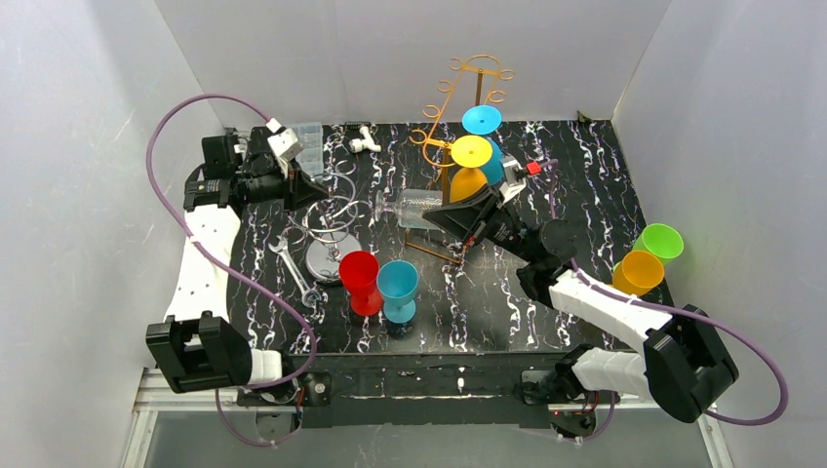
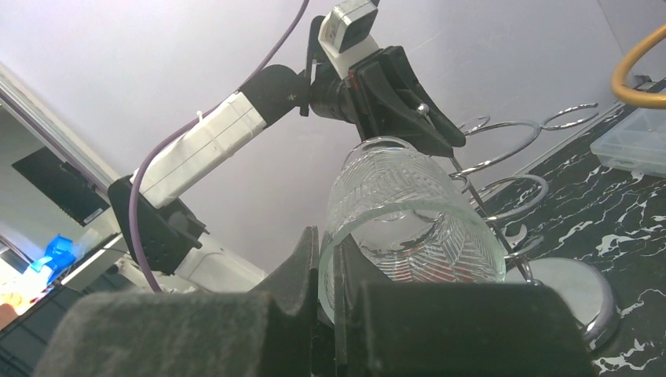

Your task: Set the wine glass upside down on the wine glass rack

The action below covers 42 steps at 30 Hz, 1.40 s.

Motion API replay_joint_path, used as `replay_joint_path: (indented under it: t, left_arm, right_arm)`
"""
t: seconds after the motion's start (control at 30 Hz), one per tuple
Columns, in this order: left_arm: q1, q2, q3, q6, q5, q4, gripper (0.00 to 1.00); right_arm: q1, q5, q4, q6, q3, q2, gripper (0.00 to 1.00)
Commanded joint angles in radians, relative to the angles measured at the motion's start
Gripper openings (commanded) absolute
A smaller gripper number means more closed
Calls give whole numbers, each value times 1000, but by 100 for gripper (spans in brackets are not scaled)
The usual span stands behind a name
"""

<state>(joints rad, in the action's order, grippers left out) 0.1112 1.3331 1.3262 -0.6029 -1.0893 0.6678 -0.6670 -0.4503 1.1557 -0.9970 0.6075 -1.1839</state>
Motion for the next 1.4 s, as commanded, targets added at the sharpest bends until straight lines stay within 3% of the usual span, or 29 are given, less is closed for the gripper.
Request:
replay_joint_path:
  t: [0.0, 0.17, 0.4, 0.73, 1.07, 1.37]
  left_arm:
    - [8, -26, -8, 76, -90, -43, 0]
    - [8, -38, -39, 174, -113, -134, 0]
    - [8, -148, -79, 715, -39, -705, 0]
    - [7, -165, 161, 817, -39, -717, 0]
    - [7, -102, 480, 885, 20, -694, 0]
    - [8, -54, 711, 729, 211, -521, 0]
  right_arm:
    - [7, 31, 110, -14, 4, 41, 1]
    - [10, 42, 109, -19, -9, 42, 1]
    - [11, 90, 254, -100, 7, 5, 1]
    - [7, 269, 590, -207, 172, -66, 1]
    - [-129, 319, 607, -115, 545, -254, 1]
    - [-256, 308, 527, 50, 641, -281, 1]
